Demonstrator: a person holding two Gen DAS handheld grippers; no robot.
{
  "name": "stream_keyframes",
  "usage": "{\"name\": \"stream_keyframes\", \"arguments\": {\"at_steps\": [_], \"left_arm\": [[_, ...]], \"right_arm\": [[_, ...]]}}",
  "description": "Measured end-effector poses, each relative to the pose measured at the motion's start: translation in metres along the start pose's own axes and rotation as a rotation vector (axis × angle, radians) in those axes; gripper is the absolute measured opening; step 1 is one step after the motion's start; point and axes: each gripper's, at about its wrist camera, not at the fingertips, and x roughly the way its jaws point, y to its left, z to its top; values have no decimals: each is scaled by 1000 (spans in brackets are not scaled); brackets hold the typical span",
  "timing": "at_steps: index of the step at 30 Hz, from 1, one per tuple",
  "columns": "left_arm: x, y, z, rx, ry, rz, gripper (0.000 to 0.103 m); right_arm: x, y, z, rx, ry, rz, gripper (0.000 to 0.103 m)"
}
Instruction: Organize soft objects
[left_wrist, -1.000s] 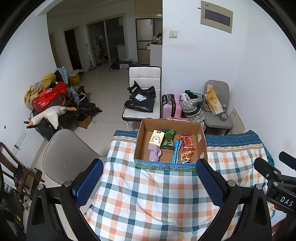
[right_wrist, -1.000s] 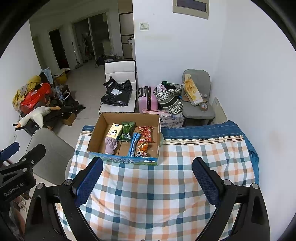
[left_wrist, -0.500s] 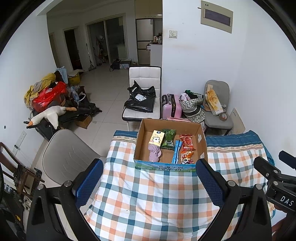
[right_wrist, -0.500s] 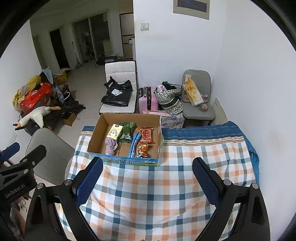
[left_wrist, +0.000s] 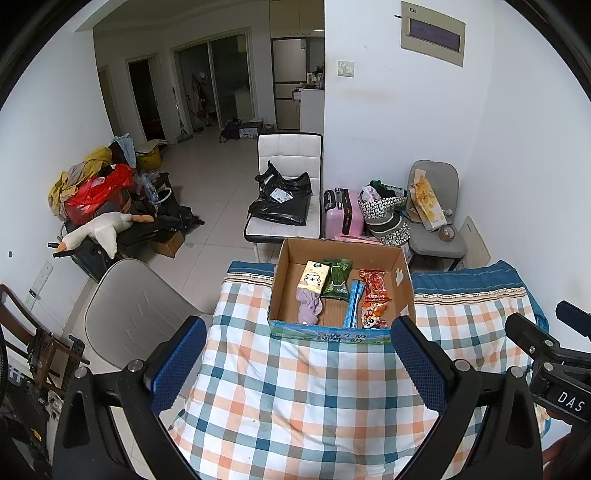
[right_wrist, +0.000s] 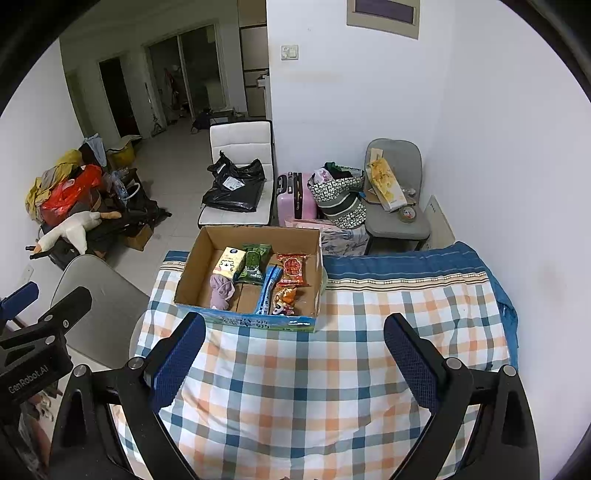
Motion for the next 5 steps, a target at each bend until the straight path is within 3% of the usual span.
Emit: {"name": "stream_keyframes", "arguments": {"at_steps": [5], "left_arm": [[0, 1, 1, 2, 0, -2, 102]], "right_arm": [[2, 0, 2, -5, 1, 3, 99]]}}
